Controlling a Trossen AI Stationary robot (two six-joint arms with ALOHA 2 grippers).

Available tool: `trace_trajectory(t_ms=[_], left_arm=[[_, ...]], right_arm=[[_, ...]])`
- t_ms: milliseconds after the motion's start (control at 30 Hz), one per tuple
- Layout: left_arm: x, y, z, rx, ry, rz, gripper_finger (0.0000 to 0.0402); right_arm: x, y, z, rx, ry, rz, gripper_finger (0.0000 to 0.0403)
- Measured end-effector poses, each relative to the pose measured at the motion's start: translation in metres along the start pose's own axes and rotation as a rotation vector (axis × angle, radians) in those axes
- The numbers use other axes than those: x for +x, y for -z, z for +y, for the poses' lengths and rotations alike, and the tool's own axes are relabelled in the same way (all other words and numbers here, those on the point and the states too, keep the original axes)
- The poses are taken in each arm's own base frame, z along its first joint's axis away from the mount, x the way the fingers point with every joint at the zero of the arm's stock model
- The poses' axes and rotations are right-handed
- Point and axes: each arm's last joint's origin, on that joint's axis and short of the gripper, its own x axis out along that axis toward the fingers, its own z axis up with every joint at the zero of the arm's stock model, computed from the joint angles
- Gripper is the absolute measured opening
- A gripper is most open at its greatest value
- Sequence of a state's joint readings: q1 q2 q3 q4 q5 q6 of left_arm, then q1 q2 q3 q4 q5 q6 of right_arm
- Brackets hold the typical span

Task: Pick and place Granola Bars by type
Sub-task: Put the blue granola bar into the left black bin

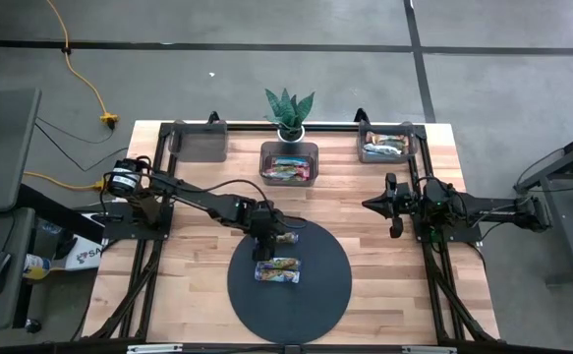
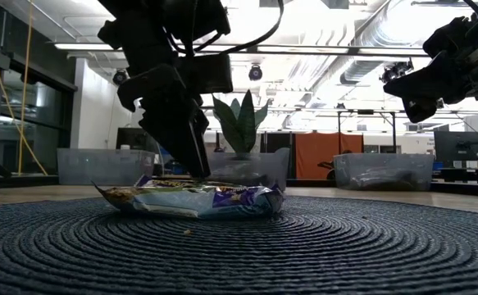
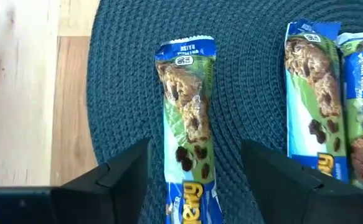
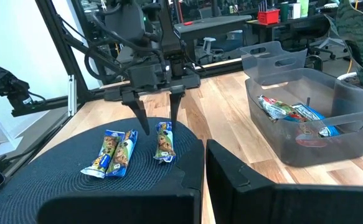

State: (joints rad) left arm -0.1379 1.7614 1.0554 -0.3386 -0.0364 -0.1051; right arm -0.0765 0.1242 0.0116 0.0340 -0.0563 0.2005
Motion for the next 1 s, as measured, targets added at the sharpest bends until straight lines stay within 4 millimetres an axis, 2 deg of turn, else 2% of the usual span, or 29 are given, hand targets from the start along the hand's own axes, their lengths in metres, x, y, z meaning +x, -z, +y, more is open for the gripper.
trace_trajectory(t_ms=[233, 533, 1000], left_arm=[[0.021, 0.008, 0.0, -0.001, -0.003, 0.071, 0.0223], [0.022, 0.008, 0.001, -0.008, -0.033, 0.066, 0.0189], [0.022, 0.009, 0.002, -0.008, -0.06, 0.069, 0.0086]], right_arm=[[0.0, 0.0, 0.0, 0.0, 0.0, 0.0, 0.0], [0.0, 0.0, 0.0, 0.0, 0.0, 0.0, 0.0], [0.0, 0.0, 0.0, 0.0, 0.0, 0.0, 0.0]])
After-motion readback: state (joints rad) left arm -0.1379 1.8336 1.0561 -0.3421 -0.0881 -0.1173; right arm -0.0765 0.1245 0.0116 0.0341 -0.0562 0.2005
